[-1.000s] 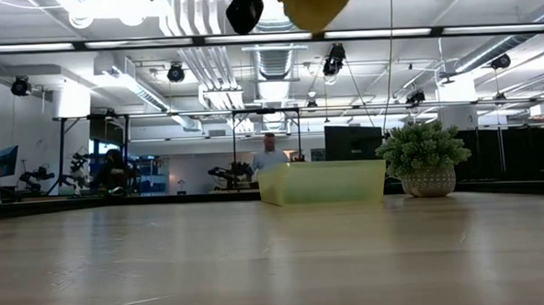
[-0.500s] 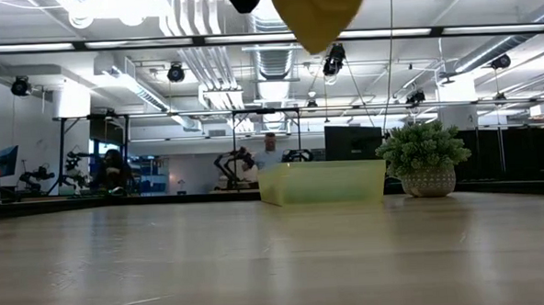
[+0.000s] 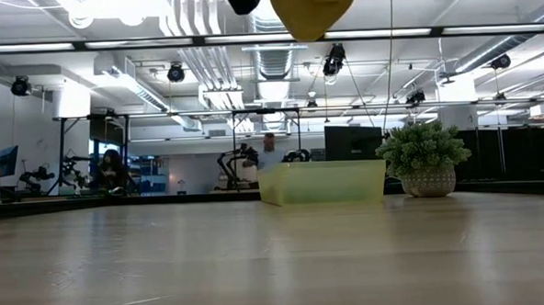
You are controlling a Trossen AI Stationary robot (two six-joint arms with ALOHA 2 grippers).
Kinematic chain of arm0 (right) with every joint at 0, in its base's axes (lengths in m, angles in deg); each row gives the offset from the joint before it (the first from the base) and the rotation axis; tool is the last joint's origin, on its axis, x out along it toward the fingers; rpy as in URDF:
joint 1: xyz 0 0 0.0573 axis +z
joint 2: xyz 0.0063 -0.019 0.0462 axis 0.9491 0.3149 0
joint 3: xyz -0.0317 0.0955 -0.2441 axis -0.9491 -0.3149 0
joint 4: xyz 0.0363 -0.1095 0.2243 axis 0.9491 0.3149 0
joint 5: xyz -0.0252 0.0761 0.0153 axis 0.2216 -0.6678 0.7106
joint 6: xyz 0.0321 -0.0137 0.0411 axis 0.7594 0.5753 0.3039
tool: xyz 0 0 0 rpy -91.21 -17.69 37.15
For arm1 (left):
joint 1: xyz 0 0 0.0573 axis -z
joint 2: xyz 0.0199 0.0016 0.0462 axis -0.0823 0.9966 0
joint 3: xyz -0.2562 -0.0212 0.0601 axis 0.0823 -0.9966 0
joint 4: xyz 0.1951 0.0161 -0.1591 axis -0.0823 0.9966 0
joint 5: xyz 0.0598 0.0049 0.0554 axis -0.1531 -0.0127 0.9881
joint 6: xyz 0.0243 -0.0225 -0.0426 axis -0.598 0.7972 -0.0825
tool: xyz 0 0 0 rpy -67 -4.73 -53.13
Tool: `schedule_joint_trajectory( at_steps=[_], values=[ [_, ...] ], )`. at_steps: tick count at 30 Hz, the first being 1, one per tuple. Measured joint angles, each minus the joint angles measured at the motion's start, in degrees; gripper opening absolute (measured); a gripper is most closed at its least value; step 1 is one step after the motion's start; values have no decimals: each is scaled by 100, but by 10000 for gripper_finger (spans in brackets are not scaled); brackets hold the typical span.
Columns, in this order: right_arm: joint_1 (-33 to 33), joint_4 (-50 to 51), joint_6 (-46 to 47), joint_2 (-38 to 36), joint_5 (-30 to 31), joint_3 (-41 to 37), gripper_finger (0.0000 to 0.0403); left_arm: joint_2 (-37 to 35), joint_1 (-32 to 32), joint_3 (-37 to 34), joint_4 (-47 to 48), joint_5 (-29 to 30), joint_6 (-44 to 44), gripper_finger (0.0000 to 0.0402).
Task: Fold microfiber towels
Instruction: Put the yellow microfiber cloth into the yellow bin
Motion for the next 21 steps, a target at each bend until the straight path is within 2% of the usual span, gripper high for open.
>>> schedule_joint_trajectory(
  at_steps=[15, 18, 21],
  values=[
    [-2, -7, 35, 59, 99, -113, 13, 9, 15, 1, -125, 1023, 550, 318],
    [-2, -7, -18, 57, 101, -119, 13, 9, 15, -13, -111, 1039, 577, 295],
    [-2, -7, -24, 58, 98, -121, 13, 11, 15, -13, -115, 1029, 547, 252]
  ],
)
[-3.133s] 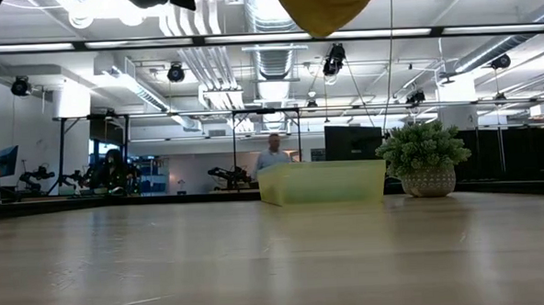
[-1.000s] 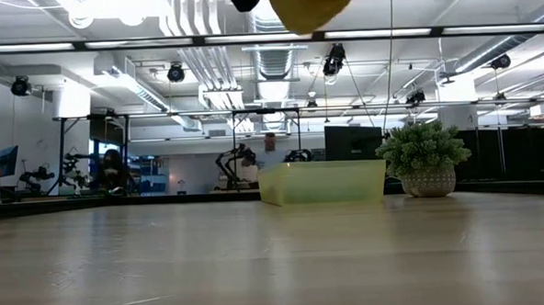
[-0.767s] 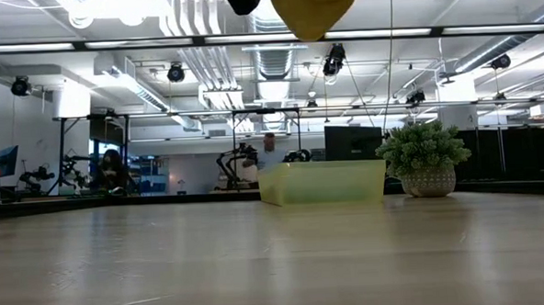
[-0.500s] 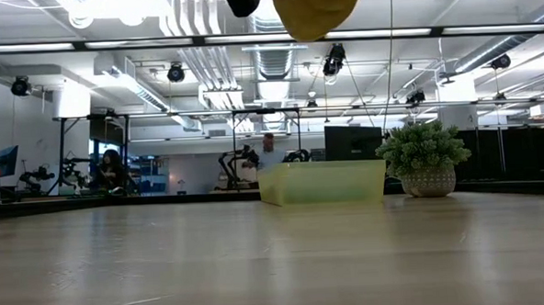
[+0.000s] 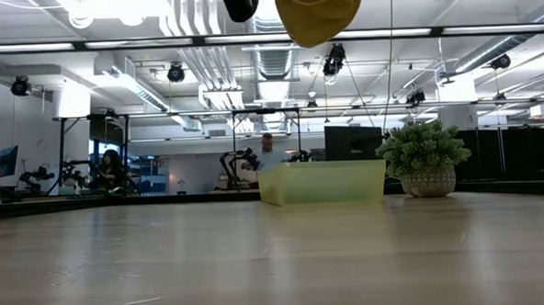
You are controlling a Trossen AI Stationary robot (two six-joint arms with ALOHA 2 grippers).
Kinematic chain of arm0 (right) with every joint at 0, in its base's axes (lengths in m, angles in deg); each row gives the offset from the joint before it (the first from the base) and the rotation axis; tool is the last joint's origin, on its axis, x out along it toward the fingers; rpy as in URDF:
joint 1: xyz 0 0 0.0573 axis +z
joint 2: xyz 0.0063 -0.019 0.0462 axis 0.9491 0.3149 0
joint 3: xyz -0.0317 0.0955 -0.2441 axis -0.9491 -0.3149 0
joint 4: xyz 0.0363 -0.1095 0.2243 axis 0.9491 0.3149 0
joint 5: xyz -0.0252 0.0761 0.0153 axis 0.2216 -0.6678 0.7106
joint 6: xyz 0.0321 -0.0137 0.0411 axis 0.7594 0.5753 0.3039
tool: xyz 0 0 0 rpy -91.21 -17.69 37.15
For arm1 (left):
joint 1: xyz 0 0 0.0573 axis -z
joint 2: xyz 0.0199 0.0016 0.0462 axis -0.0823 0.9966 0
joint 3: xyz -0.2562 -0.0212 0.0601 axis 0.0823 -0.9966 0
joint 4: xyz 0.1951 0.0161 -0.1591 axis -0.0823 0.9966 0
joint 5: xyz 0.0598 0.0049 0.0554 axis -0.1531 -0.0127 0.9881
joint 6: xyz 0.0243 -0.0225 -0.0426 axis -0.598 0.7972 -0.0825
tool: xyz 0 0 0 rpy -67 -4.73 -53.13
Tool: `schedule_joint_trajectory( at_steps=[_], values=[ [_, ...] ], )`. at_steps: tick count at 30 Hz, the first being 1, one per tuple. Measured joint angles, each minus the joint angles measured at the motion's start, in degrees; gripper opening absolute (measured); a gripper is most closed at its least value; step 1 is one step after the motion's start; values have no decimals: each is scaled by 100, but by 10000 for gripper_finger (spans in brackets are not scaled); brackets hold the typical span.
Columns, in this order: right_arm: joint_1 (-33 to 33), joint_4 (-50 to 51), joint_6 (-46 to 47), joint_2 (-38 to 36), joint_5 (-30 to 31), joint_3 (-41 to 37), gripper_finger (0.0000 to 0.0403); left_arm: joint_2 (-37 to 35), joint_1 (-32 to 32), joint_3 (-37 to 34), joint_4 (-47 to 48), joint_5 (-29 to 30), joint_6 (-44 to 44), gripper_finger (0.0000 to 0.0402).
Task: Fold microfiber towels
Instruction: Put the yellow microfiber cloth into the yellow bin
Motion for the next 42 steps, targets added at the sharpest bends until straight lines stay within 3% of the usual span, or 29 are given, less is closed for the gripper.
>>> schedule_joint_trajectory(
  at_steps=[11, 15, 23, 27, 34, 40, 42],
  values=[
    [2, -26, -192, -1, -4, 0, 13, 0, 0, -9, 21, -158, -517, 16],
    [38, -28, -451, -1, -2, 0, 13, -122, -109, -7, 272, -183, -855, 9],
    [200, -46, -917, -23, 270, 0, 24, -449, -589, 385, 1937, -341, -1804, 3],
    [316, 23, -965, -56, 559, 2, 73, -394, -783, 676, 2426, -560, -2066, 2],
    [432, 540, -1075, -79, 707, -5, 169, -102, -897, 1050, 2411, -806, -2060, 1],
    [912, 1954, -307, -384, 1676, -104, 211, 66, -1199, 1106, 2566, -816, -2047, 1],
    [1137, 1940, -122, -639, 2057, -339, 214, 108, -1338, 1106, 2683, -841, -1998, 0]
  ],
)
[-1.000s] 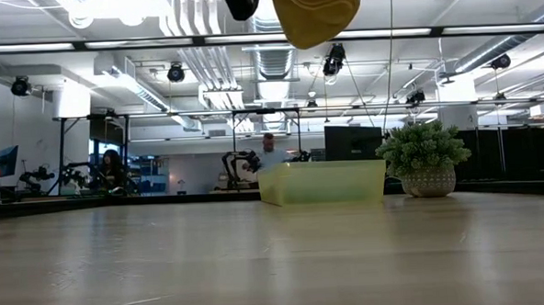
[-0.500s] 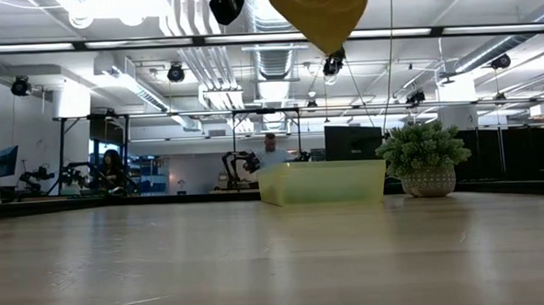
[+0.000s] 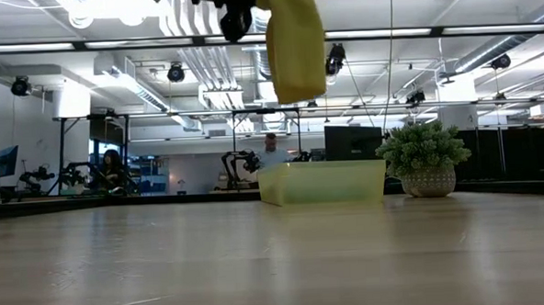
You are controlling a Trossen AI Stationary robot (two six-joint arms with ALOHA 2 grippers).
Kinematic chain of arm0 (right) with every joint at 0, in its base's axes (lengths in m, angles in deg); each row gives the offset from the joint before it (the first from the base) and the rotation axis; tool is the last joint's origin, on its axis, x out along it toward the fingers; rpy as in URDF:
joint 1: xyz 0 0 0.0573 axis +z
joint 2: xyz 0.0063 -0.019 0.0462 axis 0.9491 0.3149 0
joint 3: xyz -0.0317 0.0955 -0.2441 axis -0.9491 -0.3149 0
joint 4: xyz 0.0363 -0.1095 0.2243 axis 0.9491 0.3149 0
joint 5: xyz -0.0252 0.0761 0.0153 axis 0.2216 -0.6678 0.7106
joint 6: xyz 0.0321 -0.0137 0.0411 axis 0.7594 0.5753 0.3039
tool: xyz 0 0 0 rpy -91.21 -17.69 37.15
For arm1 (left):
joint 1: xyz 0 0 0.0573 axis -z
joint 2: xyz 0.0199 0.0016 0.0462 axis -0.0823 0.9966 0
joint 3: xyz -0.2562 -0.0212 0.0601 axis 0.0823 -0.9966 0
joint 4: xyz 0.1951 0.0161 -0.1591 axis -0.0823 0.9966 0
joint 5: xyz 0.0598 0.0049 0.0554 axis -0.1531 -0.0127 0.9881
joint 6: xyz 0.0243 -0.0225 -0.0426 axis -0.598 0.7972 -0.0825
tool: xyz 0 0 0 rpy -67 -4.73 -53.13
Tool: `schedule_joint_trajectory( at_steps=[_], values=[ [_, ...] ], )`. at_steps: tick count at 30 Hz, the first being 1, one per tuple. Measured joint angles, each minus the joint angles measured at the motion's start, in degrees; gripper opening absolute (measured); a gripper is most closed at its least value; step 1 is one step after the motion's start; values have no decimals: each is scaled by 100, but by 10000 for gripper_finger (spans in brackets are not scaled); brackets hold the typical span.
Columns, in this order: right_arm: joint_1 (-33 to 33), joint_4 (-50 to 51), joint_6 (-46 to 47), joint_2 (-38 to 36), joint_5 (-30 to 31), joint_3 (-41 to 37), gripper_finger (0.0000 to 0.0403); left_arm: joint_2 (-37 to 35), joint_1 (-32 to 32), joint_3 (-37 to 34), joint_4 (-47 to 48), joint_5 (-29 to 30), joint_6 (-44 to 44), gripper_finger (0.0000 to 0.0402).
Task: Fold microfiber towels
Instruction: Put the yellow microfiber cloth into the yellow bin
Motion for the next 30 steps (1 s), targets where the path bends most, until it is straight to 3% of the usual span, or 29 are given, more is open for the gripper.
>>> schedule_joint_trajectory(
  at_steps=[4, 11, 18, 26, 30],
  values=[
    [389, -406, 167, -695, 172, -735, 208, 146, -269, 0, -17, -128, 103, 0],
    [856, -1117, 1237, -1817, 546, -2387, 193, 668, -690, 123, -17, -161, 337, 0],
    [926, -2193, 1392, -2431, 655, -3505, 192, 1451, -749, 666, -186, -174, 739, 0],
    [928, -2359, 1258, -2561, 633, -3837, 192, 2315, -798, 846, -2336, 924, 2525, 0],
    [957, -2356, 1078, -2603, 556, -3843, 192, 2645, -885, 835, -2891, 1535, 3072, 0]
  ],
)
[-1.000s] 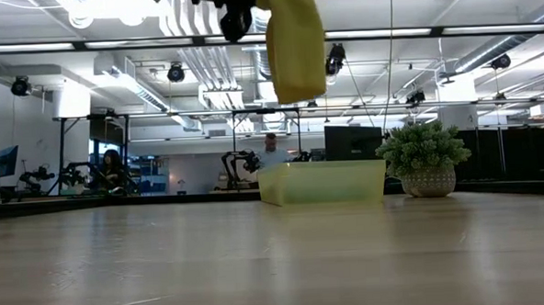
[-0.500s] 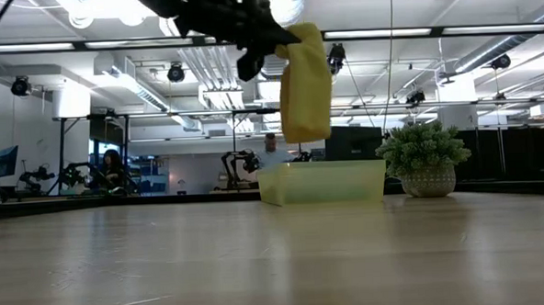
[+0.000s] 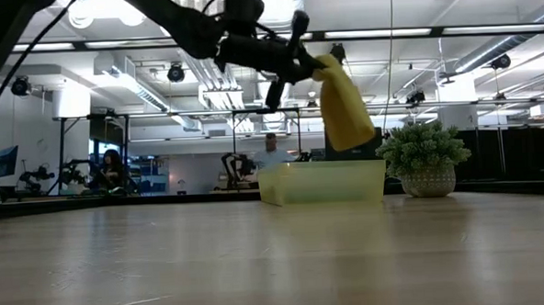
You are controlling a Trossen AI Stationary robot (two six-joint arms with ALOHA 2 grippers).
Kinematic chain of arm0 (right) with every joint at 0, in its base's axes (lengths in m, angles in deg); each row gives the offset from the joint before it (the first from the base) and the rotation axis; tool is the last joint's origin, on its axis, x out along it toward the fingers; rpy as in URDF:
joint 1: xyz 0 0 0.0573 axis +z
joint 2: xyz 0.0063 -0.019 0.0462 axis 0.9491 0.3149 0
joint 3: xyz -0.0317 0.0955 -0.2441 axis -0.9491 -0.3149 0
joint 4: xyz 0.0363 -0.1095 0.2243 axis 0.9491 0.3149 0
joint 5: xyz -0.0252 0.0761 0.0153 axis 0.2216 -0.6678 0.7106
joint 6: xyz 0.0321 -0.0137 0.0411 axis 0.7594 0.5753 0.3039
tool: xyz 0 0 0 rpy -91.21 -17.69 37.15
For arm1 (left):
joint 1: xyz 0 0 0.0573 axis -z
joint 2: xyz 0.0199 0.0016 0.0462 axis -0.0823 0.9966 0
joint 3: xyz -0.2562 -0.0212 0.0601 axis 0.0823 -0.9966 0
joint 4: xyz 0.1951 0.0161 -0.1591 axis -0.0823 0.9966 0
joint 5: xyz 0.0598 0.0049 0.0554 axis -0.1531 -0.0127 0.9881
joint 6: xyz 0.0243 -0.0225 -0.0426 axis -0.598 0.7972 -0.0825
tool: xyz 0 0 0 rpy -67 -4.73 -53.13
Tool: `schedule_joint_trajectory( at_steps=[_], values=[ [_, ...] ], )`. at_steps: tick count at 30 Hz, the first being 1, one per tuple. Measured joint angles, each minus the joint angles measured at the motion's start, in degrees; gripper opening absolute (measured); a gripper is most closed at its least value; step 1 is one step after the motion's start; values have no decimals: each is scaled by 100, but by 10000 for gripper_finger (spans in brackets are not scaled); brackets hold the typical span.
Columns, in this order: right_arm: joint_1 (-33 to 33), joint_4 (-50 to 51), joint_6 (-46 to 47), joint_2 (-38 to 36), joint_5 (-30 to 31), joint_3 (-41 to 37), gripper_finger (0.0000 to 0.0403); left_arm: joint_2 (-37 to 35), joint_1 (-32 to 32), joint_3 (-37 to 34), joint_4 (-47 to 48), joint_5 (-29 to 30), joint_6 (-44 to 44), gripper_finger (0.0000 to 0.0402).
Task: Fold microfiber towels
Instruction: Put the yellow microfiber cloth into the yellow bin
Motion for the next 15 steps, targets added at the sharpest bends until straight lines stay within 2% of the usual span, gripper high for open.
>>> schedule_joint_trajectory(
  at_steps=[5, 10, 12, 15],
  values=[
    [-4, 2, -245, -59, -79, 20, 191, 334, -155, 2, -485, 847, 336, 0],
    [-2, 94, -265, -174, -117, -20, 191, 987, -321, 298, -1806, 1524, 1250, 0],
    [-2, 137, -344, -229, -121, -35, 191, 1315, -329, 455, -2208, 1702, 1576, 0],
    [-4, 164, -449, -304, -173, -39, 191, 1733, -230, 633, -2309, 1797, 2059, 0]
  ],
)
